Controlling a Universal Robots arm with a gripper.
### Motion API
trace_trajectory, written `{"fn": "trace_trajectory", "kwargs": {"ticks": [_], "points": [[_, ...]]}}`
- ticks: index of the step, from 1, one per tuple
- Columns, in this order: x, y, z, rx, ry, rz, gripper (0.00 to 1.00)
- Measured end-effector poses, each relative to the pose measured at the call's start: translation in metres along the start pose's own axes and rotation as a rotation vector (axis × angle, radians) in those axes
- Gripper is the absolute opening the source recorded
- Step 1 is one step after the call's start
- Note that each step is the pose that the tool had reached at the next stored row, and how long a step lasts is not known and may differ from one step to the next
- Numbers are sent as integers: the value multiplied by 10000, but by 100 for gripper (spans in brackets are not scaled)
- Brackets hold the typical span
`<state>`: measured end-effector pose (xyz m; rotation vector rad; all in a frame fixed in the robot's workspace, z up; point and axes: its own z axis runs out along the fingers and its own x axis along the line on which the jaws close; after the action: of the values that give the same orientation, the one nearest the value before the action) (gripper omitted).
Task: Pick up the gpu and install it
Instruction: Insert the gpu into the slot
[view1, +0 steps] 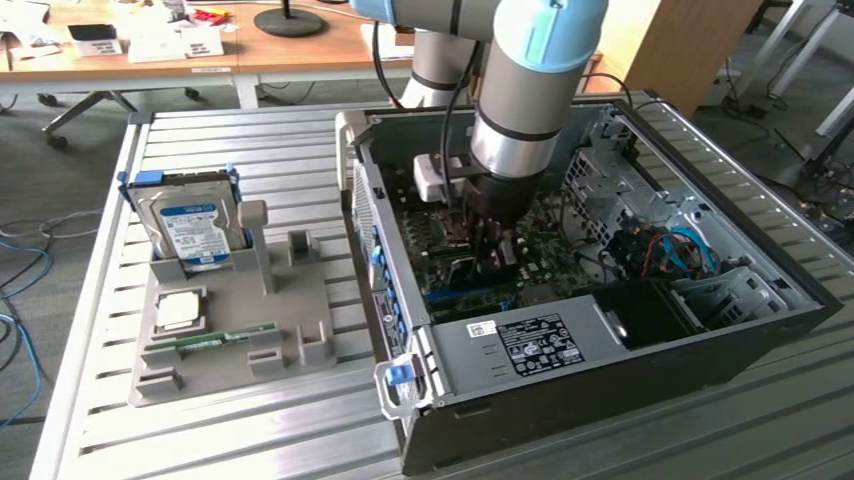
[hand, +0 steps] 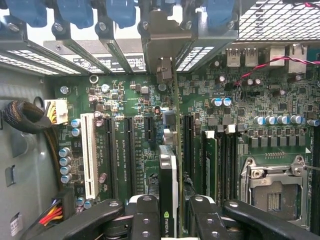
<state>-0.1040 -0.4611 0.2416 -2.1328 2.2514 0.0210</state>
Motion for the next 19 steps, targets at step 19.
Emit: {"fn": "trace_trajectory", "kwargs": {"ticks": [19], "points": [[3,28,11,4,2,0,27]]}}
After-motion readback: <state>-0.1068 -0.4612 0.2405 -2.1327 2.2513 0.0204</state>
